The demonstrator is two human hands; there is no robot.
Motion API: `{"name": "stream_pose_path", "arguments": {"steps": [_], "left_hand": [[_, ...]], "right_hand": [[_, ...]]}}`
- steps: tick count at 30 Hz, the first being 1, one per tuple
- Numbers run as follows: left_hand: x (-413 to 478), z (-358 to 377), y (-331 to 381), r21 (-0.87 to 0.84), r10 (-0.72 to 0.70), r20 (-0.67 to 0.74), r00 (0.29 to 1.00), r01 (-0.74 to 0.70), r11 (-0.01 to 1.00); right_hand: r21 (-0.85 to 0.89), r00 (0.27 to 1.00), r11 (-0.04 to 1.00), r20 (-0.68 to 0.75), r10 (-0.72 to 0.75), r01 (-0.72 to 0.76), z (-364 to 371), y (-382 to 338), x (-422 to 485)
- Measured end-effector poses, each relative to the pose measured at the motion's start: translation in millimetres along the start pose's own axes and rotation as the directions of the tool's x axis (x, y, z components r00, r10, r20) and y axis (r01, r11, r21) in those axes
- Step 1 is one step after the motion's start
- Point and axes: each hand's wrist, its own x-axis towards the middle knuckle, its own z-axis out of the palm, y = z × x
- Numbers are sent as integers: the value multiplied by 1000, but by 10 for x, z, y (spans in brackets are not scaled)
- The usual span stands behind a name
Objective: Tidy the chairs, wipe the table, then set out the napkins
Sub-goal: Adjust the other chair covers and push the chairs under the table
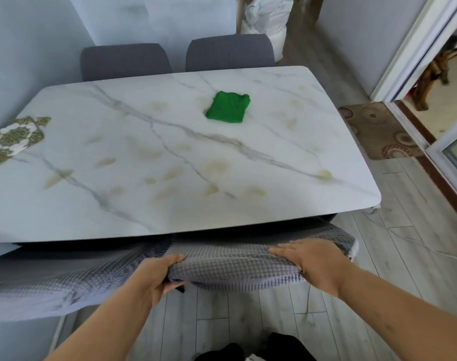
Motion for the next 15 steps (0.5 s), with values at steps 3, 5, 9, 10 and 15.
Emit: {"name": "stream_pose_path", "arguments": {"steps": [3, 5, 9, 10, 15], "left_hand": [[-13, -32, -29, 8, -6, 1, 1000, 6, 1000], [-6, -39, -24, 6, -5, -4, 1000, 5, 1000], [19, -16, 15, -7, 2, -13, 1000, -2, 1000], [12, 5, 15, -8, 2, -10, 1000, -2, 1000], [-44, 90, 1, 5, -5, -7, 1000, 5, 1000]], "right_hand": [[-2, 1000, 1000, -21, -11, 11, 70, -36, -26], [-6, 999, 1000, -30, -24, 24, 69, -26, -20], [-8, 999, 1000, -13, -30, 30, -8, 29, 18], [-16, 1000, 1000, 2, -26, 26, -27, 50, 23], [-62, 997, 997, 60, 44, -41, -64, 39, 19]]}}
